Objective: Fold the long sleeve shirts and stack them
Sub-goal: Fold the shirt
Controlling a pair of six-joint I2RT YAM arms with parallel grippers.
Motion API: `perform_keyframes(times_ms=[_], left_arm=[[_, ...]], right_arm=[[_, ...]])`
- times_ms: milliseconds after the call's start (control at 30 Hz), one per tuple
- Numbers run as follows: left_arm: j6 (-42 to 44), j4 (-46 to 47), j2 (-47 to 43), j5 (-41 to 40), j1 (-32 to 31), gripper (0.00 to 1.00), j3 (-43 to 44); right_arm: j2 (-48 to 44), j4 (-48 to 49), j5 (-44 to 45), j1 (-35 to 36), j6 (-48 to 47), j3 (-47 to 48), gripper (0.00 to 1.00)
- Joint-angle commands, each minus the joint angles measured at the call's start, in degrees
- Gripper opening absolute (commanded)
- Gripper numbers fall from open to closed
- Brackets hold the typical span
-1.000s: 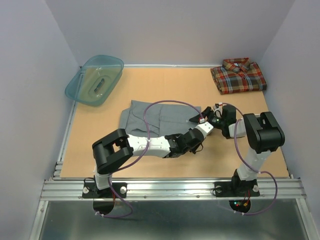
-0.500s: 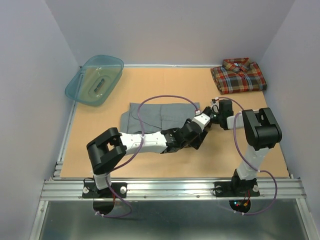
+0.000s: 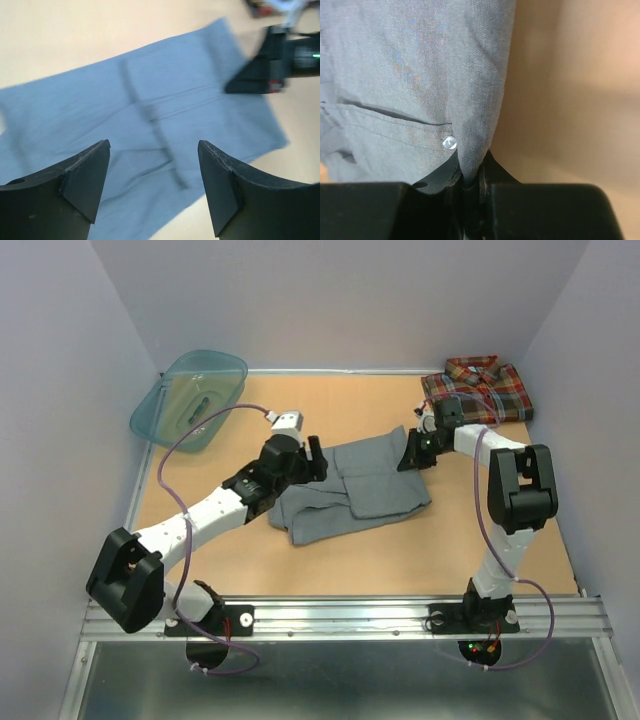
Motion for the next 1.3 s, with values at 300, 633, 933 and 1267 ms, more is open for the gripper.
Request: perform_keyframes(times_ms=[300,633,933,1267], left_arm=[[-11.6,-4.2,-3.6,10.2,18.9,0.73,-14.6],[-11.8,-0.9,7.7,22.4,19.2,0.59,-11.7],[-15.6,5.9,12.3,29.1,19.2,0.52,-11.3],[-17.1,8.1,14.7,30.3,19.2,0.07,-11.8]], right_arm=[[0.0,-23.6,23.8,3.1,-18.8,22.7,0.01],[-2.1,-25.4,38.4,8.8,-21.0,27.5,0.01],[-2.7,-25.5,47.9,13.5,-22.6,29.3,0.01],[-2.2,-25.8,60.0,22.2,-21.8,30.3,0.01]])
